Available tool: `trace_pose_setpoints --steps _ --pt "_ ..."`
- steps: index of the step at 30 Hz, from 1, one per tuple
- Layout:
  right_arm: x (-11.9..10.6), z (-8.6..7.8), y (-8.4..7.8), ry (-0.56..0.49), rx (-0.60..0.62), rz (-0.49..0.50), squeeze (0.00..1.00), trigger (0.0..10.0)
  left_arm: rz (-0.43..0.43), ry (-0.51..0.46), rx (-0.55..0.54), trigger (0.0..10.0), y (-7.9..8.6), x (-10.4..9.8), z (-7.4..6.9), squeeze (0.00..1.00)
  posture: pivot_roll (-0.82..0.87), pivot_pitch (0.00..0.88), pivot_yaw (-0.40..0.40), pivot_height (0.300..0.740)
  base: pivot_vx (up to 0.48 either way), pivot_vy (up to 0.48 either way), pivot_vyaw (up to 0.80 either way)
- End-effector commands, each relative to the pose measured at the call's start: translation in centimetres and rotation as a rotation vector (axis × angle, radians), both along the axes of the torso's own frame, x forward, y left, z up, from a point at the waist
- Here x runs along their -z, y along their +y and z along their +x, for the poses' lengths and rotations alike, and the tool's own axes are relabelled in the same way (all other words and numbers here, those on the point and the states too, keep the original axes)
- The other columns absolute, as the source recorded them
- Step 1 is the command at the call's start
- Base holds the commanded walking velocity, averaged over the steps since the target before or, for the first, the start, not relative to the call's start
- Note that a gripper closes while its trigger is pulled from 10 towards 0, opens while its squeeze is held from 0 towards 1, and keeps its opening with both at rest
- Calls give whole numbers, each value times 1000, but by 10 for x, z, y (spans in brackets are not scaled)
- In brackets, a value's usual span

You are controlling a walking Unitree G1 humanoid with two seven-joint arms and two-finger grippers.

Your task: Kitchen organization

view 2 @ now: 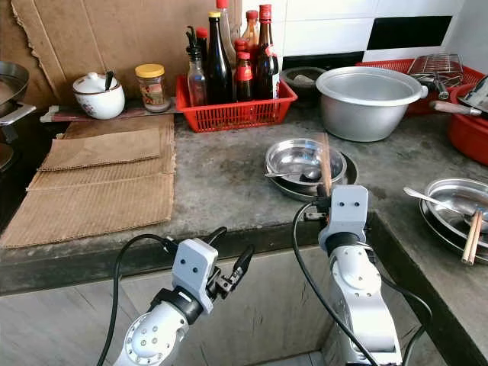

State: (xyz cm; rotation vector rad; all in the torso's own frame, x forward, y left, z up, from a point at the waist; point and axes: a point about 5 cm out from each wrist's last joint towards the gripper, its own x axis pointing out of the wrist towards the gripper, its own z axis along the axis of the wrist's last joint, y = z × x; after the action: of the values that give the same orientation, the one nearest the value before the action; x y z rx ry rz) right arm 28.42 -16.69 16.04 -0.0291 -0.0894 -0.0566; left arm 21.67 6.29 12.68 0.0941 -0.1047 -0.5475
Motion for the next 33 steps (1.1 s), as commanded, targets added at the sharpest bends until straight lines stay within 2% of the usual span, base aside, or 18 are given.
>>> trace_pose_setpoints --steps 1,9,14,16,22,23,33 --pt "-2 2 -1 -1 2 -2 0 0 -12 -19 -6 10000 0 -4 -1 0 188 26 -49 740 0 0 0" --pt "-3 2 0 -4 2 0 0 0 -10 -19 -8 10000 0 -4 -1 0 188 28 -49 740 0 0 0" --pt "-22 2 9 -92 -46 71 0 0 -9 -18 -15 10000 1 -4 1 0 195 31 -45 740 0 0 0" --pt "-31 -3 18 -139 -80 100 0 0 -3 -18 -31 10000 2 -4 2 0 195 30 -48 740 0 0 0" --pt "-39 -10 23 -181 -96 118 0 0 2 -24 -48 10000 3 -4 3 0 197 25 -50 740 0 0 0" --pt "-41 -15 25 -201 -108 101 0 0 -2 -34 -65 10000 4 -6 4 0 195 22 -53 740 0 0 0" --pt "-35 -32 29 -180 -143 90 0 0 -18 -63 -93 10000 4 -12 6 0 183 1 -48 740 0 0 0"
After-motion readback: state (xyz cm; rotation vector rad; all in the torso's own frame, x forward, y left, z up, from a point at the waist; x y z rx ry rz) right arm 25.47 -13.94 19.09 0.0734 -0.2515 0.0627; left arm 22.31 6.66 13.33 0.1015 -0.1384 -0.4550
